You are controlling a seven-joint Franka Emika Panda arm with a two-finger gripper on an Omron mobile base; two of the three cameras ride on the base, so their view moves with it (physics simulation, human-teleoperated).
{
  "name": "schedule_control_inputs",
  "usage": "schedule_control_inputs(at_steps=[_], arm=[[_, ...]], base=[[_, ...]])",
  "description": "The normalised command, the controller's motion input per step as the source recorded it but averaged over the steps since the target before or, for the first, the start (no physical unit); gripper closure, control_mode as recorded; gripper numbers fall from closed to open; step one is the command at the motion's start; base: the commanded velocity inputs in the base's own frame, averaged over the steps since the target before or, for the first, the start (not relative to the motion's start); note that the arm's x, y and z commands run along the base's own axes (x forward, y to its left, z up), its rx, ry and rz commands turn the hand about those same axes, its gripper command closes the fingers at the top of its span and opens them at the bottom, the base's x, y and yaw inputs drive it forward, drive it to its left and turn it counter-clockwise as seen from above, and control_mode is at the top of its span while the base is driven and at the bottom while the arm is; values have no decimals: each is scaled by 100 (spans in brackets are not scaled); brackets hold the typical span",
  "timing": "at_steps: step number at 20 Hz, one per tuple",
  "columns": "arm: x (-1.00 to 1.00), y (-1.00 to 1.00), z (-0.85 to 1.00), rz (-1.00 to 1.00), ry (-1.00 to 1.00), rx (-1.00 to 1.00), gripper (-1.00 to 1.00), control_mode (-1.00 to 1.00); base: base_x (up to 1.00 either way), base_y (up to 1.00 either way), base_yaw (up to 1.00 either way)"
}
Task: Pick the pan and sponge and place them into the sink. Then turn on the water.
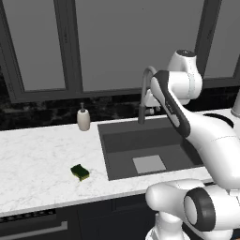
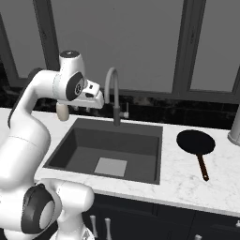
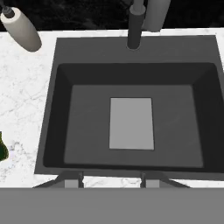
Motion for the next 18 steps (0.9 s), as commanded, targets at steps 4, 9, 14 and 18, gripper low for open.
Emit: schedule_control_inputs(at_steps=[4,9,14,18], arm=[[-9,0,-1,0,2,0,-100,-100],[-30,29,-10,7,3,0,-100,-100],[-29,61,-5,7,7,-1,-100,-100],[-16,57,0,5,8,-1,-100,-100]], base=[[0,0,0],[0,0,0],[0,0,0],[0,0,0]])
